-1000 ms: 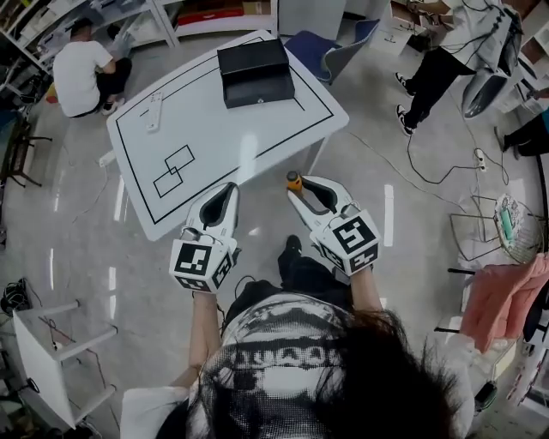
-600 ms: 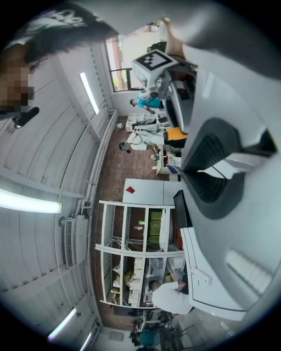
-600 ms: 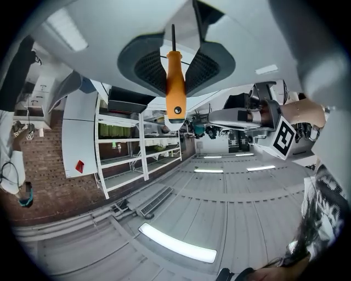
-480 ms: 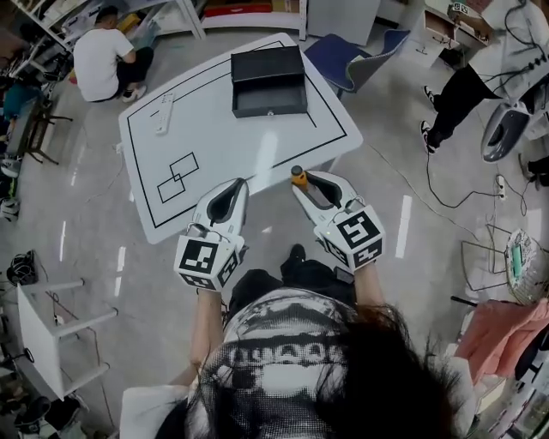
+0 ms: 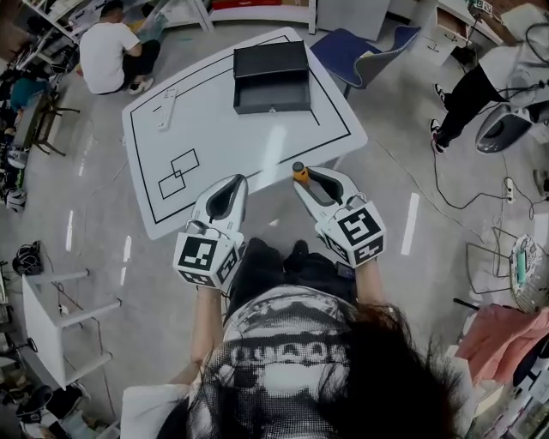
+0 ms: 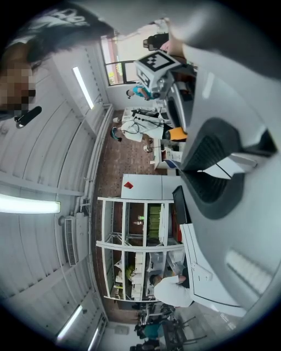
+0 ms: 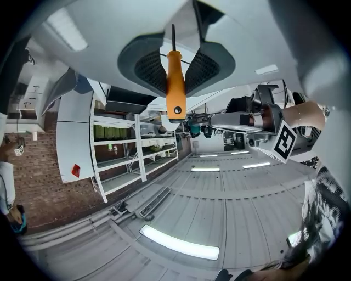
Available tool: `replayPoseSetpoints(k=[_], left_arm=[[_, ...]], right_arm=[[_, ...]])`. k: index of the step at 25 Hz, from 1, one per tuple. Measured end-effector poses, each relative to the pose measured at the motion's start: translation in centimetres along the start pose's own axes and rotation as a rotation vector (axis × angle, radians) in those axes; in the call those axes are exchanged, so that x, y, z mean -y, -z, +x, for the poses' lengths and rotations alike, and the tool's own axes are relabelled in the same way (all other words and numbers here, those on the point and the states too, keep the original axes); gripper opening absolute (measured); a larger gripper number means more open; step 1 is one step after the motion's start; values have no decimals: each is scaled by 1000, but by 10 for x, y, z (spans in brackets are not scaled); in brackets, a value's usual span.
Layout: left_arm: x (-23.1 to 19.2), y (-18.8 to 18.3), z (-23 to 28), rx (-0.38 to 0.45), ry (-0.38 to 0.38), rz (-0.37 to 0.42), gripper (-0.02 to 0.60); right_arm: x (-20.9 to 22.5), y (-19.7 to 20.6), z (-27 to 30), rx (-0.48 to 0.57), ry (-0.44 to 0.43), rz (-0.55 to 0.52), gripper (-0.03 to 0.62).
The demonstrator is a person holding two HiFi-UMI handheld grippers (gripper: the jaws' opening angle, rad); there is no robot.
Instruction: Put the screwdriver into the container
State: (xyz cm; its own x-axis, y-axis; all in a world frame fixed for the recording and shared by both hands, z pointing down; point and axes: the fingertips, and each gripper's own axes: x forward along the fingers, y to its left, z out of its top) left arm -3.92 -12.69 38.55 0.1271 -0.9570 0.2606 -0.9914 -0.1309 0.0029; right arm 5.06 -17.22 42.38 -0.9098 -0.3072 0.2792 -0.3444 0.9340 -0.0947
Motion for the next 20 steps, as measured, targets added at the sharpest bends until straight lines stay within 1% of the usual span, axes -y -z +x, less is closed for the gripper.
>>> replayPoseSetpoints(k=[5,9,13,20], left_arm=[[-5,5,7,-19,7,-12,0],[-15,8,19,-20,24,-16,0],[-31,8,32,-15,46,-15,0],[-66,2,58,-13,95,-3,0]], right_arm=[[9,3,-1,-14,22,12,110],[17,4,9,-23,39,11,110],[28,1,27,-42,57,-2,110],[53,-19,71,-72,84,-52,110]])
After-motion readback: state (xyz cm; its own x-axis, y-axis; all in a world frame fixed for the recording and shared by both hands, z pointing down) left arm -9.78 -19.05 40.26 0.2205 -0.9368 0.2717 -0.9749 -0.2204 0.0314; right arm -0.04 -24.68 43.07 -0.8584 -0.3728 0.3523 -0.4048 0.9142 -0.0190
